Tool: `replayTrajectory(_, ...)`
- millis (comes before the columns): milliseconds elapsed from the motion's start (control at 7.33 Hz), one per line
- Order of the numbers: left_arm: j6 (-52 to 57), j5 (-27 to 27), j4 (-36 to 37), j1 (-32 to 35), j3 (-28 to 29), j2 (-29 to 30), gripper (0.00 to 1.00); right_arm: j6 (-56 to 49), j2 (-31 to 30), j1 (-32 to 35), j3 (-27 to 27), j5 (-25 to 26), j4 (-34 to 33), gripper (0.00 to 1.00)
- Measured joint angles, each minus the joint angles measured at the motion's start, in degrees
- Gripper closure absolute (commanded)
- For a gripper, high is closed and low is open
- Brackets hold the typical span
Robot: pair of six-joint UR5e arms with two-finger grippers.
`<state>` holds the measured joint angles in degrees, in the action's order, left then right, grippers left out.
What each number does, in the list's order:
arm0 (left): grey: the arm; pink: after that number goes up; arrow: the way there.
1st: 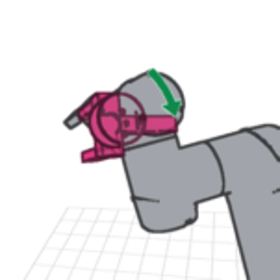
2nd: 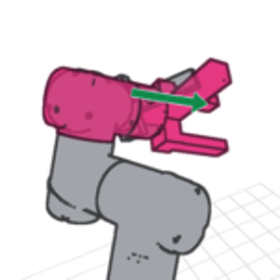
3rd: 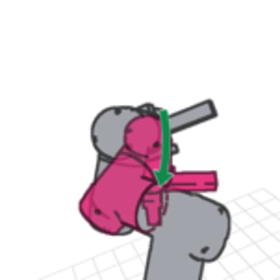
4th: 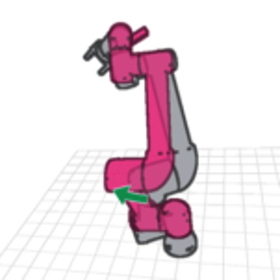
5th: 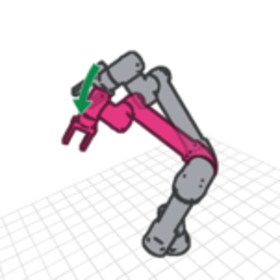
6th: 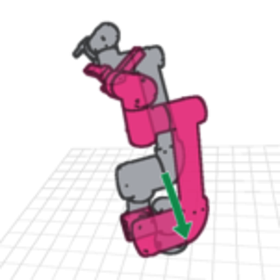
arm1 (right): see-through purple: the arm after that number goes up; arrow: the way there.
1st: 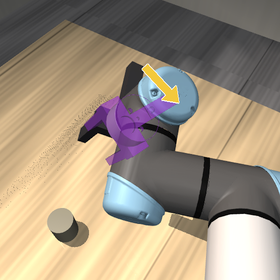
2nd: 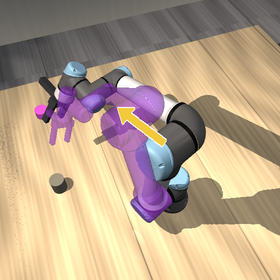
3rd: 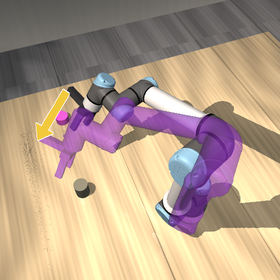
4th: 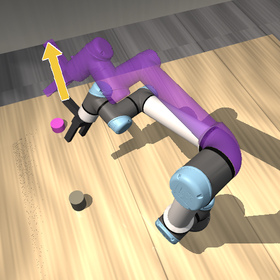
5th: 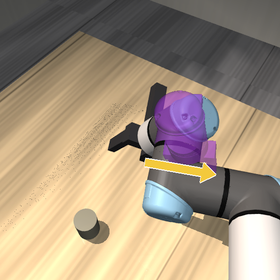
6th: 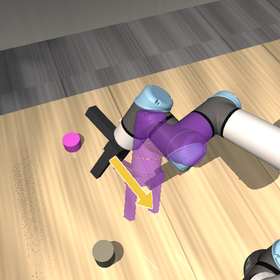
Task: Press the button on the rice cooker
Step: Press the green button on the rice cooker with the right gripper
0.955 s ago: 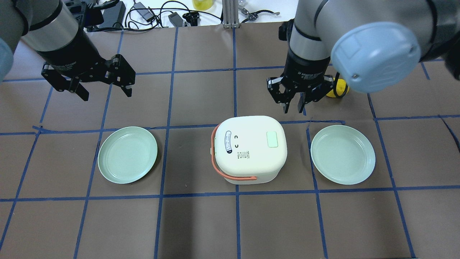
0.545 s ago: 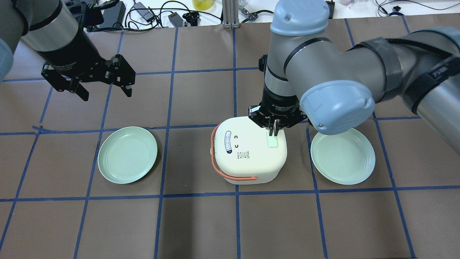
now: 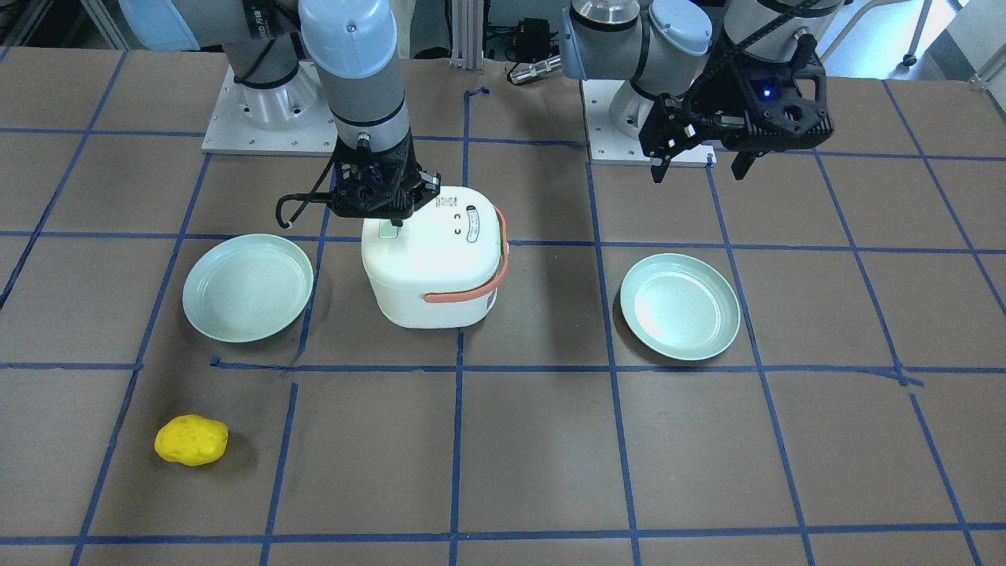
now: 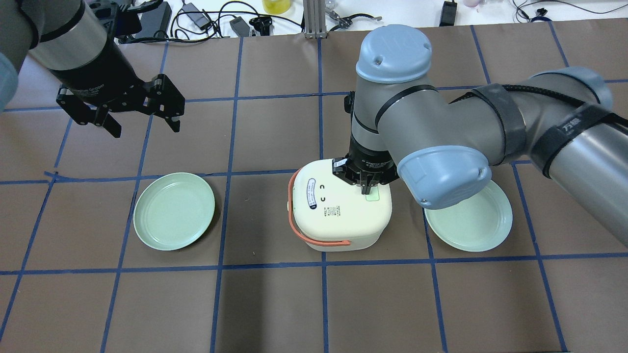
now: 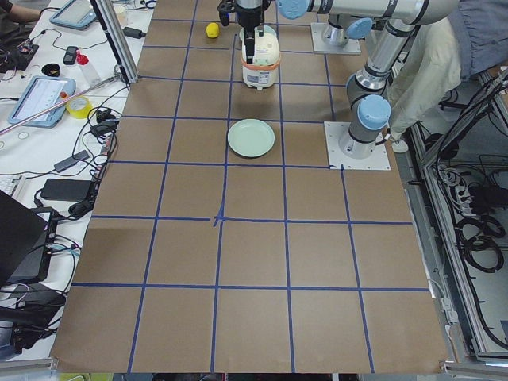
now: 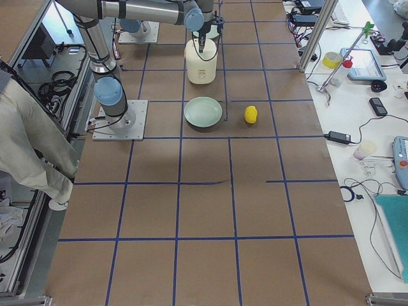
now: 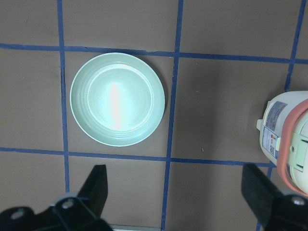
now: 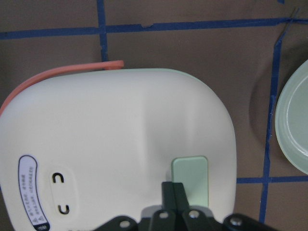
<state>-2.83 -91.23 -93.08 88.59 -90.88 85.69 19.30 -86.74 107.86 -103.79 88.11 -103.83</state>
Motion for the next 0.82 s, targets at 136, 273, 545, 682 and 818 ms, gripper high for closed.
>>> replayTrajectory(136,0.0,0.0,0.0,0.0,0.0,0.0,0.00,-0.5,-0.1,0.0,-0.1,1.4,-0.1,0.97)
replayTrajectory(273,0.0,0.0,0.0,0.0,0.0,0.0,0.00,-1.0,-0.1,0.0,-0.2,2.3,-0.1,0.96)
replayTrajectory(545,0.0,0.0,0.0,0.0,0.0,0.0,0.00,-1.3,0.1,0.1,-0.5,2.8,-0.1,0.95)
replayTrajectory(682,0.0,0.0,0.0,0.0,0.0,0.0,0.00,-1.3,0.2,0.1,-0.6,2.9,0.0,0.95)
replayTrajectory(818,0.0,0.0,0.0,0.0,0.0,0.0,0.00,-1.3,0.2,0.1,-0.9,2.9,0.0,0.94)
